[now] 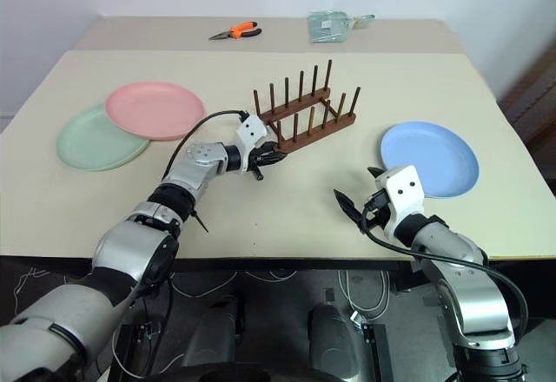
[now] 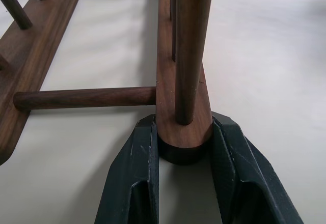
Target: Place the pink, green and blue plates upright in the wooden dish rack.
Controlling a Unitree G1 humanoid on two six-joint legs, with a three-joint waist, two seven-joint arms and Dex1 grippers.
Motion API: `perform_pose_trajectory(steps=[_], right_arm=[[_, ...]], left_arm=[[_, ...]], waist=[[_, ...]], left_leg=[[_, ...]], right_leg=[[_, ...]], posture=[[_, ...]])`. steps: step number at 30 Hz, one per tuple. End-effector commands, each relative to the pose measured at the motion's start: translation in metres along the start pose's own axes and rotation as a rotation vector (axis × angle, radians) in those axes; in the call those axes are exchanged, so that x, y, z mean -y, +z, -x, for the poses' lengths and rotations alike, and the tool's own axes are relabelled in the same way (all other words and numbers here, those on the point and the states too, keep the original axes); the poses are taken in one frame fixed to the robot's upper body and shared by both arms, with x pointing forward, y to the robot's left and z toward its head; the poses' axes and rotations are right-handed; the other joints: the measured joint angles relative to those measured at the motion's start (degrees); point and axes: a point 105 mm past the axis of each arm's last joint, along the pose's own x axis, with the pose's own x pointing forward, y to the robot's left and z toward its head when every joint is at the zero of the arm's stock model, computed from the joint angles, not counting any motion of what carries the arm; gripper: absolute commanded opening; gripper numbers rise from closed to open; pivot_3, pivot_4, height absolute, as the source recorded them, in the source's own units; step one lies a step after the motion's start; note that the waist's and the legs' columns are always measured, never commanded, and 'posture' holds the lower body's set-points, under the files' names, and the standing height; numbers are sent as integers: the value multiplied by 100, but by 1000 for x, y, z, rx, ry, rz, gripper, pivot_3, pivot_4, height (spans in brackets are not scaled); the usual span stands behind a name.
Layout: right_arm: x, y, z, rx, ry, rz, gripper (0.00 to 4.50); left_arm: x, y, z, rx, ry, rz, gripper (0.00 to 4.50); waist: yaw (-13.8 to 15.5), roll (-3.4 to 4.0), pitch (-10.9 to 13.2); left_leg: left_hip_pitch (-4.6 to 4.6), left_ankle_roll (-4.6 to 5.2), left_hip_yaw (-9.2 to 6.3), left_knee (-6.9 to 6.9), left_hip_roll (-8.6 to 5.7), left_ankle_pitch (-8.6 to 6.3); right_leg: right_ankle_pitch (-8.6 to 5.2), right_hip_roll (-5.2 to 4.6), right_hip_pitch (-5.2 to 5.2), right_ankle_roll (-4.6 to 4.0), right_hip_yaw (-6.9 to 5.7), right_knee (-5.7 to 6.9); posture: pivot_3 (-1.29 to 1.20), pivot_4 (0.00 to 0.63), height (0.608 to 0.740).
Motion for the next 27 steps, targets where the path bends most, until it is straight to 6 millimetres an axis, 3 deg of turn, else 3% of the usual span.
perform_pose_trajectory(steps=[1, 7, 12, 19, 20, 23, 25, 27], right_arm=[[5, 9, 2, 29, 2, 21, 4500], [-3, 1, 11, -34, 107, 8, 4500], [-1, -3, 13, -52, 113, 8, 4500], [-2, -8, 12, -68, 114, 14, 4500], [-3, -10, 12, -77, 114, 19, 4500], [-4, -15, 13, -101, 111, 23, 3641], [-2, -18, 13, -114, 96, 30, 2725], [0, -21, 11, -127, 83, 36, 1641]], left_arm=[[7, -1, 8, 6, -62, -23, 791], [33, -1, 44, -19, -291, -141, 791], [33, -4, 57, -70, -326, -166, 791], [13, -23, 68, -175, -236, -161, 4017], [10, -26, 72, -192, -216, -150, 4017], [5, -35, 90, -231, -179, -91, 4048], [10, -42, 105, -253, -184, -61, 4048], [19, -49, 119, -273, -193, -37, 3496]], waist=[[5, 0, 0], [-48, 3, -1], [-61, 3, -1], [-74, 2, -1], [-76, 2, -1], [-126, 5, -3], [-162, 8, -5], [-213, 10, -6]], left_leg=[[0, 0, 0, 0, 0, 0], [1, 0, 0, -4, 2, 0], [1, 1, -1, 8, 2, 0], [1, 2, -2, 8, 2, 0], [1, 2, -2, 8, 2, 0], [7, 2, -1, 6, 5, 0], [13, 2, 1, 2, 9, 0], [16, 2, 1, -2, 11, 0]], right_leg=[[0, 0, 0, 0, 0, 0], [0, 1, 1, -1, 0, 3], [1, 0, 5, -3, 1, 4], [0, 0, 4, -4, 1, 3], [0, 0, 4, -4, 1, 3], [0, 1, 4, -4, 1, 7], [0, 2, 5, -5, 2, 9], [0, 3, 5, -5, 1, 11]], posture=[[0, 150, 740], [0, 150, 740], [0, 150, 740], [0, 150, 740], [0, 150, 740], [0, 150, 740], [0, 150, 740], [0, 150, 740]])
